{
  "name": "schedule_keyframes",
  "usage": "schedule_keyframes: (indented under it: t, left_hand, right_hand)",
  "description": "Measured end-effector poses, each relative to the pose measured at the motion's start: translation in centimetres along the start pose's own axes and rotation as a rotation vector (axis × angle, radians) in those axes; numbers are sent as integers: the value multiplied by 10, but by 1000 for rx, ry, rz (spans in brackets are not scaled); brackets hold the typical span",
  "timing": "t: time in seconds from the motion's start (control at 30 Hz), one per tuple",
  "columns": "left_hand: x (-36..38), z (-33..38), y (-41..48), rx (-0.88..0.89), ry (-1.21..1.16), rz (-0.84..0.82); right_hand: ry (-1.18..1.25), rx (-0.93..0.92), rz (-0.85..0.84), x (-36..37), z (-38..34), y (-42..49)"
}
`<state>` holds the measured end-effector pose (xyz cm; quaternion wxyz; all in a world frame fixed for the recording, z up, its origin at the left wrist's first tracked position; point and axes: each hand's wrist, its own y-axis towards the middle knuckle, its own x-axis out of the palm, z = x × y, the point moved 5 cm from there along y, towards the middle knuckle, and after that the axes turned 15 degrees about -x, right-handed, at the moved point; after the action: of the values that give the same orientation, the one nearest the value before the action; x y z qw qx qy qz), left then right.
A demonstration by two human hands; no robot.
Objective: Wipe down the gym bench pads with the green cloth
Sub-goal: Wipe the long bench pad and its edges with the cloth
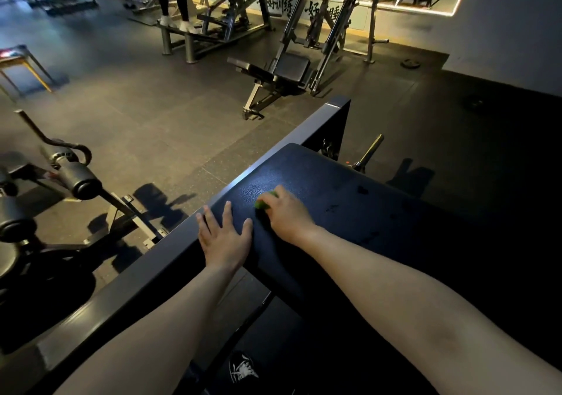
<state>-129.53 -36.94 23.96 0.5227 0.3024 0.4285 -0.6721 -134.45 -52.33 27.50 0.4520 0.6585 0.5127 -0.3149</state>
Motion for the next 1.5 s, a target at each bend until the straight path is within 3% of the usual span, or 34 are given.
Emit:
schedule_keyframes:
  t: [0.17, 0.3, 0.43, 0.6, 0.73, 0.87, 0.97, 1.2, 1.3, 1.5]
  left_hand:
    - [0, -1, -2, 5, -28, 28]
    - [1, 1, -1, 1, -25, 56]
    - [0, 2, 0, 8, -24, 79]
    - [0, -1, 2, 27, -14, 78]
    - [1, -3, 2, 52, -14, 71]
    - [-2, -3, 3, 79, -17, 37]
    - [-2, -3, 4, 88, -16, 31]
    - [-5, -6, 8, 119, 9, -40]
    - [-8, -10, 11, 155, -65, -151]
    - [-24, -33, 12, 250, -242, -179]
  right_hand:
    - [-162, 366, 180, -41, 91, -15]
    - [-181, 501, 163, -37, 101, -9]
    - [-144, 402, 111, -9, 56, 9]
    - [-38, 135, 40, 21, -9, 20]
    - [14, 20, 5, 12, 2, 17]
    - [-157, 390, 239, -28, 67, 22]
    - [-173, 535, 178, -23, 85, 23]
    - [-16, 252, 64, 23, -7, 42]
    - [33, 211, 37, 30, -26, 33]
    - [87, 75, -53, 35, -59, 13]
